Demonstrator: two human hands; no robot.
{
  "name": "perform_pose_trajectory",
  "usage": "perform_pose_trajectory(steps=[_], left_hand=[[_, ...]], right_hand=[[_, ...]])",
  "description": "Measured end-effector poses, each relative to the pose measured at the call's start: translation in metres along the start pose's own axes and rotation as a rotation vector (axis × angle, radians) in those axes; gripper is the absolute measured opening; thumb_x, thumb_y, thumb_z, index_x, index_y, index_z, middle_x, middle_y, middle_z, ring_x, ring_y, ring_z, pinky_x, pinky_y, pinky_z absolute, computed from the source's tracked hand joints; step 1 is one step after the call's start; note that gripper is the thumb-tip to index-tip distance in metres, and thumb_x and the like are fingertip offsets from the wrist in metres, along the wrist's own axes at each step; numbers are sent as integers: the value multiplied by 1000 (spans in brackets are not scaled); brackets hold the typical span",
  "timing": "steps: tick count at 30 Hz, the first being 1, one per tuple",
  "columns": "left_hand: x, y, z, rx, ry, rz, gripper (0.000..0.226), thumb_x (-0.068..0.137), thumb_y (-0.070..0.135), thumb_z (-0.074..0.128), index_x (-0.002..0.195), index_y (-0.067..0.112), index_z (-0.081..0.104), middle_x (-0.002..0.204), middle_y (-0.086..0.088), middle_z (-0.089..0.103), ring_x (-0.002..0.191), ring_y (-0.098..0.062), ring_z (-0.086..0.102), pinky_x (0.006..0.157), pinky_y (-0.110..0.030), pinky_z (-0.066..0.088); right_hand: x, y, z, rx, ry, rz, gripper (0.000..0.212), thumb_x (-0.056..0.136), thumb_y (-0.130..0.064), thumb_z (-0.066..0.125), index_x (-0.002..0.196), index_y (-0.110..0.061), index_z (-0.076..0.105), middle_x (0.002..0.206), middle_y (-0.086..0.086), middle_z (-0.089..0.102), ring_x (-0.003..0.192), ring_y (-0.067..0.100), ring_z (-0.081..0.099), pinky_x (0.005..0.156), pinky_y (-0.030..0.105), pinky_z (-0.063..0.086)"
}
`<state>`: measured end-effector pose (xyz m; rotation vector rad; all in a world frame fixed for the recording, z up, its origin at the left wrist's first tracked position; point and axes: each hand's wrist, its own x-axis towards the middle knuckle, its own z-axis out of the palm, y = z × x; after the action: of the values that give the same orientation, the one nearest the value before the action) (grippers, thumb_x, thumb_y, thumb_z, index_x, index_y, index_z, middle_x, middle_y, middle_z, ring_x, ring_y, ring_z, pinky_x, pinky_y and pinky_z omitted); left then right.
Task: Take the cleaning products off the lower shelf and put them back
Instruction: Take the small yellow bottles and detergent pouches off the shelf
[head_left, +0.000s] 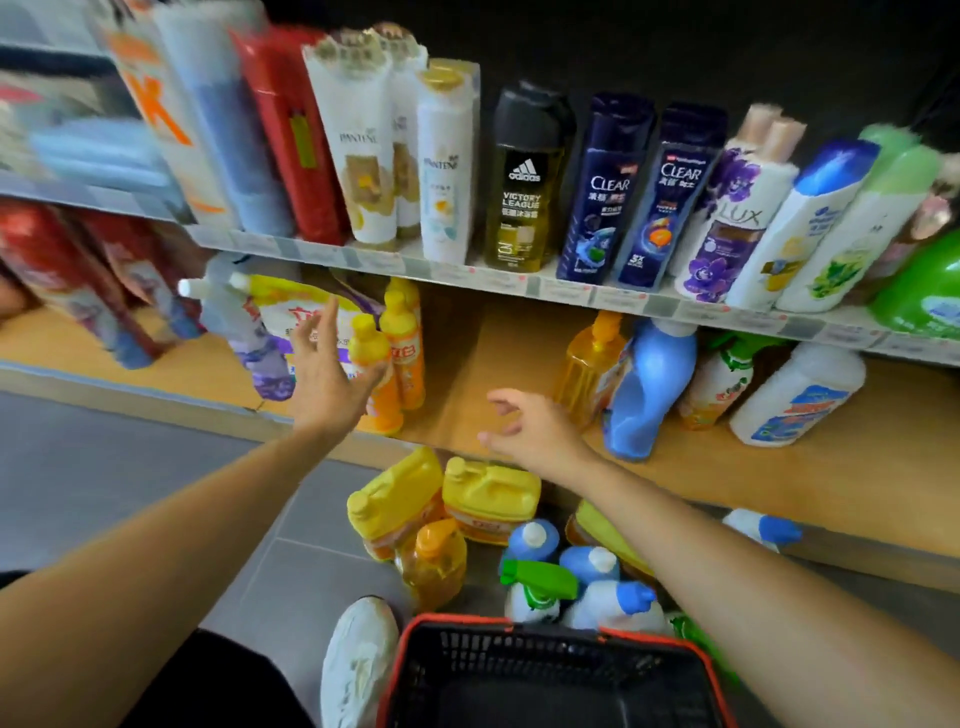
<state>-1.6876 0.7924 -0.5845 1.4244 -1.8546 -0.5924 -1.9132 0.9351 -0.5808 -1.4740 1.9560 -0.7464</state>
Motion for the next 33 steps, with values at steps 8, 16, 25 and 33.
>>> perform_pose_trajectory(steps=[8,16,25,33], left_hand=[[17,-10,-1,30,-64,190,45,93,32,70,134,30,51,137,0,55,116,-20,57,86,-37,53],[14,-27,-13,-134,-18,35,28,102,32,58,129,30,51,120,1,65,103,-18,61,86,-47,59],[21,-33,-25,-301,-12,-209,40,100,32,61,139,23,52,129,-2,61,115,-24,62,95,-48,57],[3,5,-21,-260,-136,-65,28,98,28,65,125,25,59,124,-3,64,117,-24,58,83,-35,59]], right_hand=[[111,-76,42,148,89,-149,77,83,-27,80,149,-23,41,146,4,50,125,24,54,99,35,49],[153,-94,57,-72,182,-260,55,89,-32,72,140,-29,53,138,4,55,127,28,52,104,47,48],[130,-61,28,-144,247,-331,30,91,-19,68,121,-17,65,117,4,64,107,25,59,92,37,50],[81,-36,-17,-97,292,-279,30,92,-14,68,122,-16,65,119,2,65,111,18,58,92,31,49]])
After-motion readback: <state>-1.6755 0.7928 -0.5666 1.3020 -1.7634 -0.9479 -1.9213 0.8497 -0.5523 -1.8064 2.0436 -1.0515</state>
